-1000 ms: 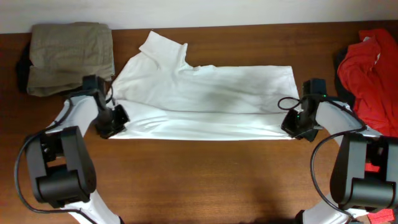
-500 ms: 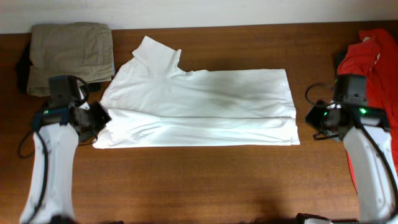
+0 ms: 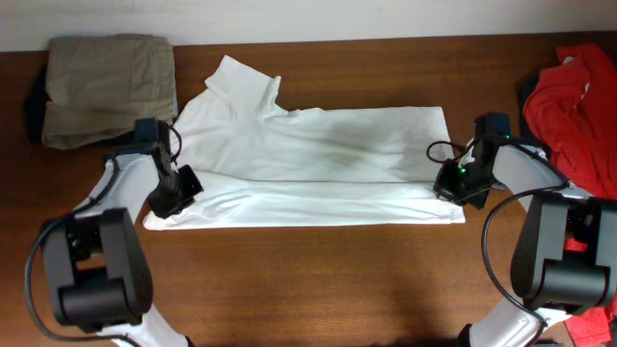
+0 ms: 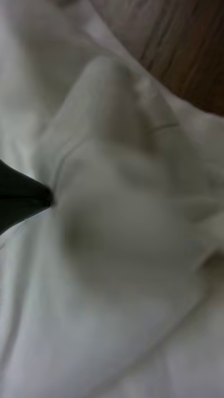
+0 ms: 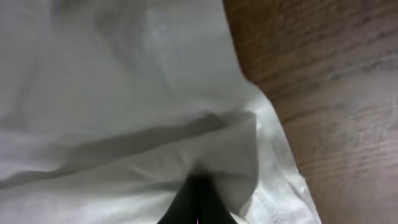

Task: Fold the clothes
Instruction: 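Grasp the T-shirt's upper shoulder corners with both grippers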

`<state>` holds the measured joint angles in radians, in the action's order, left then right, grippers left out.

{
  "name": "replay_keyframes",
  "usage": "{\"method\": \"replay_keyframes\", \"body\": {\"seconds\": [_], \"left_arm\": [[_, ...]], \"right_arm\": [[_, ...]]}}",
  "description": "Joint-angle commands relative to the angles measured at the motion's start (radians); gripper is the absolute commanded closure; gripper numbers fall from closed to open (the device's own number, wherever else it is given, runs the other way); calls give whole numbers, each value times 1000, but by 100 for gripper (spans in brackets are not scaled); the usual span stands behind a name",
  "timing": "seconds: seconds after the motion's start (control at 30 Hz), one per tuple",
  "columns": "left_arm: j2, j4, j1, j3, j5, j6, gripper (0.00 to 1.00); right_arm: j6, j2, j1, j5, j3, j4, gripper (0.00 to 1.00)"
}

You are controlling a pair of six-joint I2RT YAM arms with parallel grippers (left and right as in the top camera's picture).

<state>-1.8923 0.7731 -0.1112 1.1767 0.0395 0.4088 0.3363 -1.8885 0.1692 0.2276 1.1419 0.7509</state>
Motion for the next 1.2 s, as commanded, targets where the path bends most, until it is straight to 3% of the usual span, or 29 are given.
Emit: {"method": "replay_keyframes", "body": {"seconds": [0.0, 0.13, 0.3, 0.47, 0.5, 0.53, 0.57, 0.6, 0.63, 0.67, 0.8, 0.87, 1.07, 1.17], "left_arm": [[-40, -19, -1, 2, -157, -13, 100], [-43, -11, -11, 2, -224, -7, 100], [-36, 87, -29, 3, -246, 100, 100], [135, 140, -25, 5, -228, 122, 100], [193, 140, -24, 14, -202, 121, 100], [279, 128, -19, 42, -137, 112, 99], [328, 109, -16, 65, -65, 75, 90], [371, 71, -10, 90, 33, 7, 43], [415, 2, 1, 116, 152, -52, 4], [445, -102, 19, 135, 243, -94, 1], [403, -398, 78, 154, 264, -232, 1], [303, -516, 85, 177, 206, -241, 1], [-184, -583, 109, 492, 207, -392, 1], [-367, -675, 127, 606, 207, -563, 1]], "right_arm": [[19, -63, -5, -140, -6, -7, 96], [91, -55, -3, -267, -2, 17, 96], [128, 30, -3, -387, 51, 137, 96], [114, 182, -8, -398, 186, 291, 96], [89, 202, -7, -370, 217, 308, 87], [48, 227, -7, -310, 270, 321, 49], [23, 236, -7, -268, 304, 325, 20], [-1, 243, -7, -219, 353, 332, 1], [-21, 243, -7, -171, 392, 335, 1], [-43, 243, -7, -125, 415, 335, 1], [-76, 238, -8, -77, 425, 369, 1], [-97, 237, -8, -78, 420, 413, 1], [-97, 236, -29, -77, 414, 467, 1], [-97, 234, -69, -77, 414, 486, 1]]}}
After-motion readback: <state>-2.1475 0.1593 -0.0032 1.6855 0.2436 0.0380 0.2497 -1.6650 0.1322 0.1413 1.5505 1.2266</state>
